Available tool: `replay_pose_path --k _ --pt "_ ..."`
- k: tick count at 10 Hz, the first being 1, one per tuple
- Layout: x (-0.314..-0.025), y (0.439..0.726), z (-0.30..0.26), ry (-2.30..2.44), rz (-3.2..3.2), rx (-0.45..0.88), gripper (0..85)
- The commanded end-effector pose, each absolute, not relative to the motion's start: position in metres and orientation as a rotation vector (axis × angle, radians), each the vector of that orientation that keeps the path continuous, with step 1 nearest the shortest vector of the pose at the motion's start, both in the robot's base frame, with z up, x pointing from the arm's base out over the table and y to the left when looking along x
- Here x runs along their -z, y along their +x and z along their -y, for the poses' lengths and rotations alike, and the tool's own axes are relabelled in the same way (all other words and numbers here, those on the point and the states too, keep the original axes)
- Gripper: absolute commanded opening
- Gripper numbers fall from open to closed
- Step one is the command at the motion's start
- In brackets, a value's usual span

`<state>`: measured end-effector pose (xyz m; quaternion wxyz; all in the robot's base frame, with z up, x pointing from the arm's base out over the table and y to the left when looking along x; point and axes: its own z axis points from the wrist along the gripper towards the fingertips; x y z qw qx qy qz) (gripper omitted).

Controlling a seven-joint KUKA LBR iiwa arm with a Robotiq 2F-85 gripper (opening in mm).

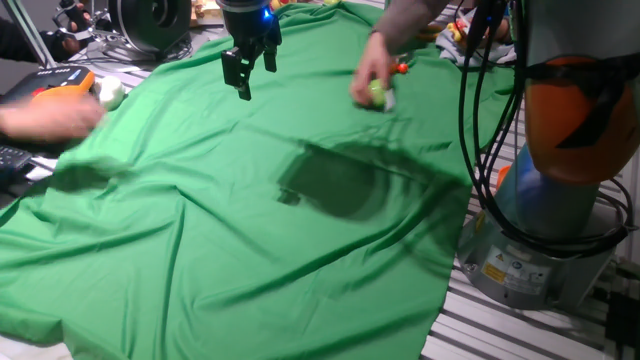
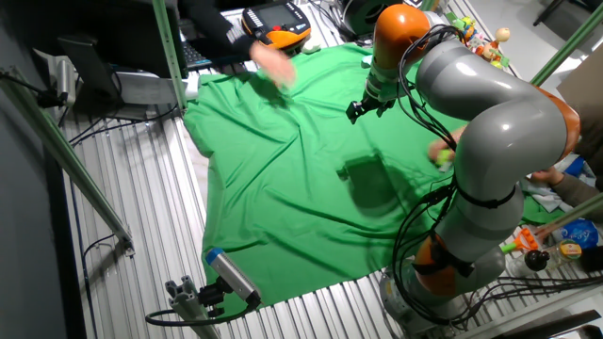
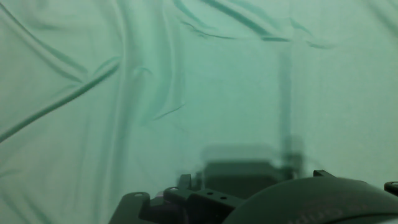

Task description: Grasp the moving object

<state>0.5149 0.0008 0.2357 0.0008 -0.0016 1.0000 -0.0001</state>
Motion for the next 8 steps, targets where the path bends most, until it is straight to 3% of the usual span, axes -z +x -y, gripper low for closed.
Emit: replay_pose_path --k 1,8 --pt "-0.2360 0.5150 -0.0007 -0.219 -3.403 0.318 0.0" --pt "-0.2359 0.5150 -0.0007 -0.178 -3.396 0.324 0.0"
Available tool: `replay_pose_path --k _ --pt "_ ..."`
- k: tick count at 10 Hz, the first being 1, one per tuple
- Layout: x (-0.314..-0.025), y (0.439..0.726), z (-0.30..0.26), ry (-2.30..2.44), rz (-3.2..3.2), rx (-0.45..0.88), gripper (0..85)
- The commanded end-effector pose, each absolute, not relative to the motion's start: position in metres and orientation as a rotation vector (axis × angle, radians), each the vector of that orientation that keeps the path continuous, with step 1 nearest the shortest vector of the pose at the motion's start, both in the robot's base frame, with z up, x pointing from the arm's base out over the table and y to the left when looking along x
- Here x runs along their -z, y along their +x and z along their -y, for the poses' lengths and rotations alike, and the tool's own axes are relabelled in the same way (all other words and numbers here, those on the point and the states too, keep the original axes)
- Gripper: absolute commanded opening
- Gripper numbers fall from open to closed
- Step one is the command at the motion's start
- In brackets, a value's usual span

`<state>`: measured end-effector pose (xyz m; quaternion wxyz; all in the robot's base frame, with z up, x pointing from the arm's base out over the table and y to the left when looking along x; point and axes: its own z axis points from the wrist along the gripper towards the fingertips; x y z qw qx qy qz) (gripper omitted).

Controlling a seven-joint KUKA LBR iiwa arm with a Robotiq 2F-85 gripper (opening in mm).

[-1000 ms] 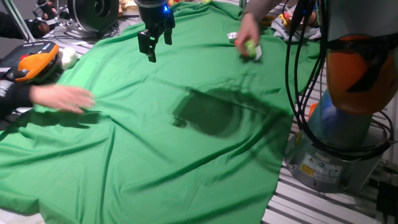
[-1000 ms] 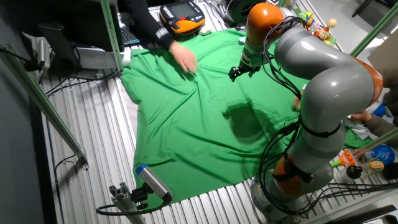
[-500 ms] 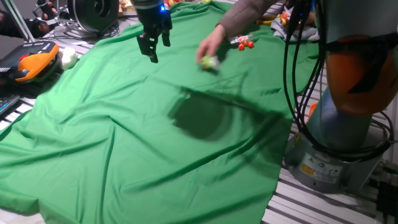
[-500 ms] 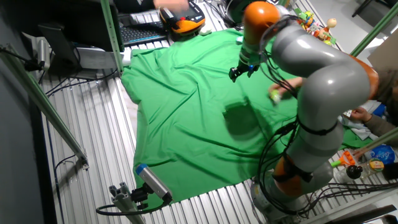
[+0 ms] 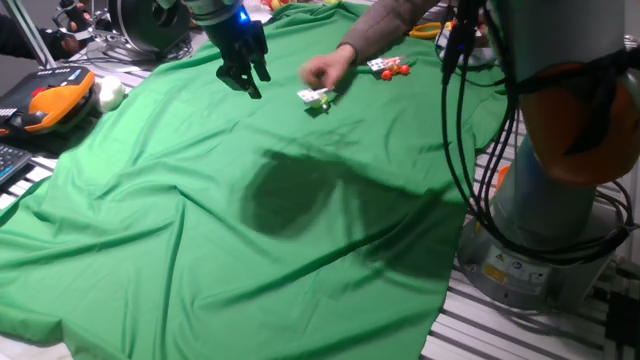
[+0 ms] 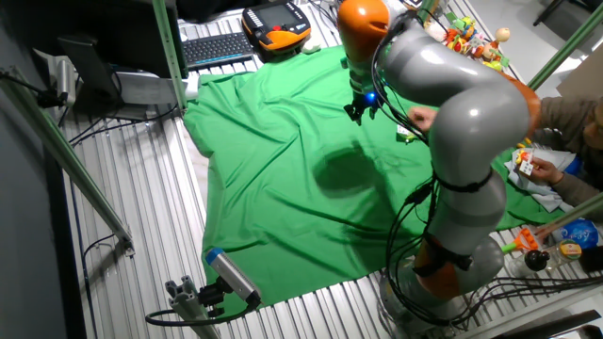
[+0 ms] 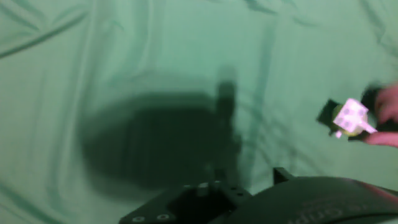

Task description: Grasp the moving object

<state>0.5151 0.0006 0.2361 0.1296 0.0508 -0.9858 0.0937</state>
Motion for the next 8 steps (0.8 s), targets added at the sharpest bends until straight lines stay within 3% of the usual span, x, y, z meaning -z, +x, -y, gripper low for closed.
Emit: replay_pose_path --k 1,8 --pt "-0.2360 0.5150 -0.0007 0.147 2.850 -0.272 0.0" --pt "-0.2363 0.5155 -0.0006 0.119 2.847 -0.279 0.0"
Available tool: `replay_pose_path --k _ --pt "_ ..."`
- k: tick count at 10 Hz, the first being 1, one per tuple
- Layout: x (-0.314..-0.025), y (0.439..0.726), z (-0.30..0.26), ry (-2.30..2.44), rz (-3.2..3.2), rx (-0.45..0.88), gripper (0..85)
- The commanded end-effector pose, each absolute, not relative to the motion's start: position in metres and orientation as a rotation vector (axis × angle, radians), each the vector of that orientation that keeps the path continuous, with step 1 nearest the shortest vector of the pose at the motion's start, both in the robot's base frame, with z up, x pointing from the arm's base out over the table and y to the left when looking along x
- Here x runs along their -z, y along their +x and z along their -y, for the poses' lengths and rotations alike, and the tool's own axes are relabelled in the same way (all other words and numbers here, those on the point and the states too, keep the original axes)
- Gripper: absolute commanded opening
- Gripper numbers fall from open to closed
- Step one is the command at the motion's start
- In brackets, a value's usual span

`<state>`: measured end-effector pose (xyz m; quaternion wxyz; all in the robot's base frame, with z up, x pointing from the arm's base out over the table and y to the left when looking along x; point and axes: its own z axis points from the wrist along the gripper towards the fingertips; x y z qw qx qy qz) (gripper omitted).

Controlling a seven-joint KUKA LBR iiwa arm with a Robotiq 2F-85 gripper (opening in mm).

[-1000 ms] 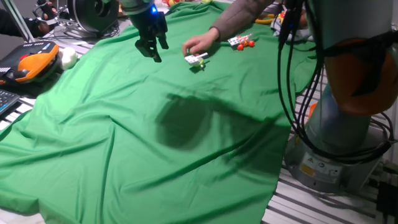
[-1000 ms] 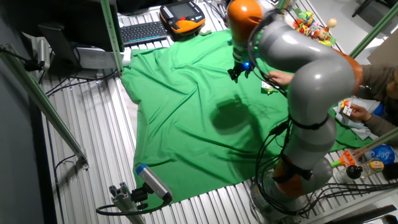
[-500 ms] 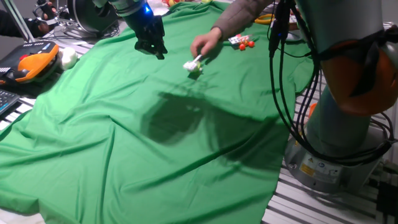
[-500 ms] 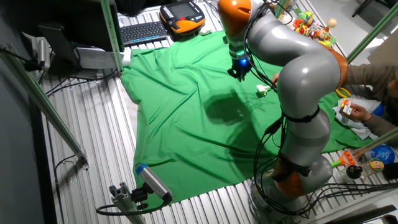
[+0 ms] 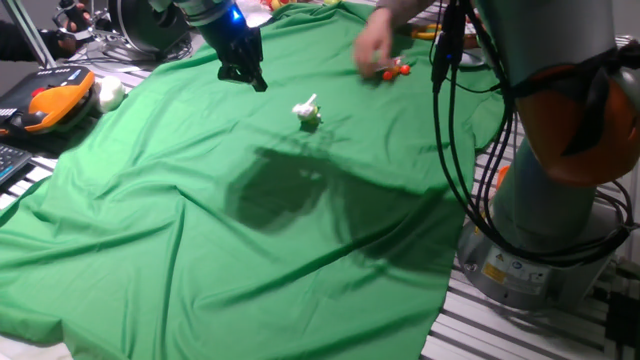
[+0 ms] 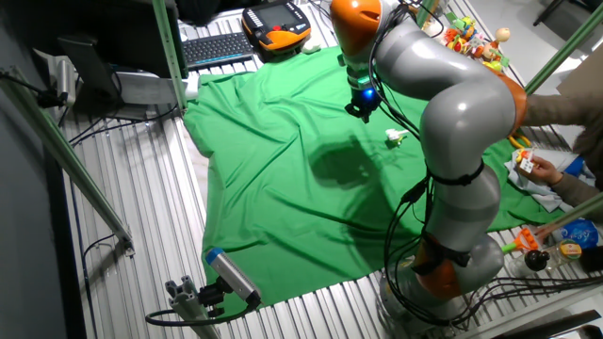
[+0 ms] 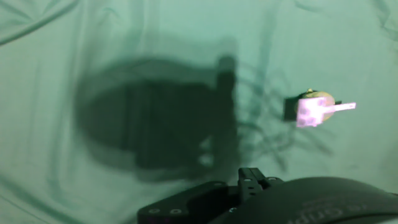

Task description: Grasp the moving object

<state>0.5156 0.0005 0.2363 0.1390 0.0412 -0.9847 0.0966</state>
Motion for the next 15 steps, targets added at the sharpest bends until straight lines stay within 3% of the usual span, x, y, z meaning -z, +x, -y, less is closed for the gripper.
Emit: replay_pose_path --k 1,4,5,10,11,12,13,15 --pt "-0.236 0.516 -0.001 0.128 2.847 -0.278 0.0" --pt "-0.236 0.516 -0.001 0.102 2.962 -0.159 0.0" --pt "-0.236 0.516 -0.001 0.109 2.946 -0.242 0.0" --pt "-0.236 0.516 -0.001 -0.024 2.926 -0.336 0.0" --pt "-0.236 0.516 -0.001 -0.049 2.956 -0.371 51.0" --pt "-0.228 0.518 0.010 -0.137 2.994 -0.382 68.0" --pt "-0.217 0.523 0.025 -0.152 3.035 -0.374 85.0" --pt "-0.195 0.537 0.053 -0.108 3.055 -0.324 85.0"
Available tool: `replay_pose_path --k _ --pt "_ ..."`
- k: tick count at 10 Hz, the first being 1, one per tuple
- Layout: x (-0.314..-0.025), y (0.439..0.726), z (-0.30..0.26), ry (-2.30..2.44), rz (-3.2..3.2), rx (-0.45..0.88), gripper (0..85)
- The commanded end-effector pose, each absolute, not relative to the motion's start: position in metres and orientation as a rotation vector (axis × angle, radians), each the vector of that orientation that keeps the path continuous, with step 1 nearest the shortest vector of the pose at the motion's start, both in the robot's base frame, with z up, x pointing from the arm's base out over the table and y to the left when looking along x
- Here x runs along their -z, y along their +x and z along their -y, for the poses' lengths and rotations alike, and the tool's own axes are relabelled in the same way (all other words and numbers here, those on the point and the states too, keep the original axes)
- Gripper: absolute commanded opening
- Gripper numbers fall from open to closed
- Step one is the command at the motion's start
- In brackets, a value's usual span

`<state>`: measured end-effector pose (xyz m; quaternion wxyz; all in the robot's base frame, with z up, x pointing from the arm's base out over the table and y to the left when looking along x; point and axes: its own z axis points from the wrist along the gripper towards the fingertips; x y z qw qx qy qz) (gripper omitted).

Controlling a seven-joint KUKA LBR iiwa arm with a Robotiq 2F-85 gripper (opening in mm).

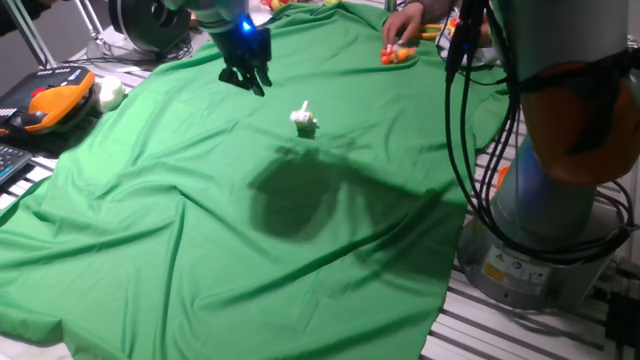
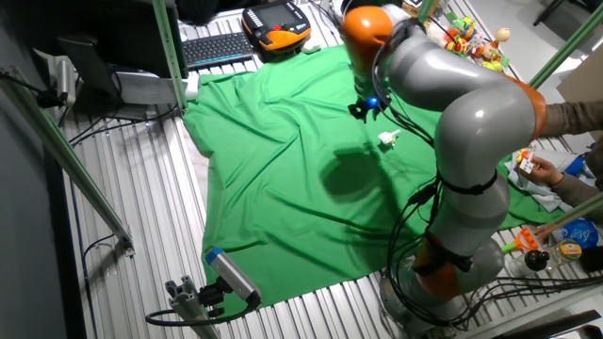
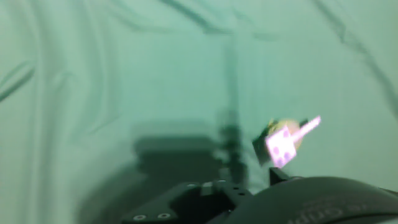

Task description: Grasp the moving object

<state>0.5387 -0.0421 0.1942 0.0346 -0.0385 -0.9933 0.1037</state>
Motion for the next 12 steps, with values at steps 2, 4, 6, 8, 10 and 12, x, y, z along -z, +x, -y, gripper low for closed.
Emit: replay_pose_path --k 2,4,6,8,10,12 --pt "-0.184 0.547 0.070 -0.171 3.059 -0.314 85.0" --pt "-0.178 0.552 0.089 -0.249 3.041 -0.297 85.0" --pt "-0.170 0.551 0.102 -0.315 3.027 -0.291 85.0" --pt "-0.147 0.549 0.105 -0.340 3.012 -0.251 85.0" --pt "-0.124 0.541 0.097 -0.403 3.042 -0.241 85.0" --pt "-0.111 0.530 0.091 -0.456 3.059 -0.240 85.0"
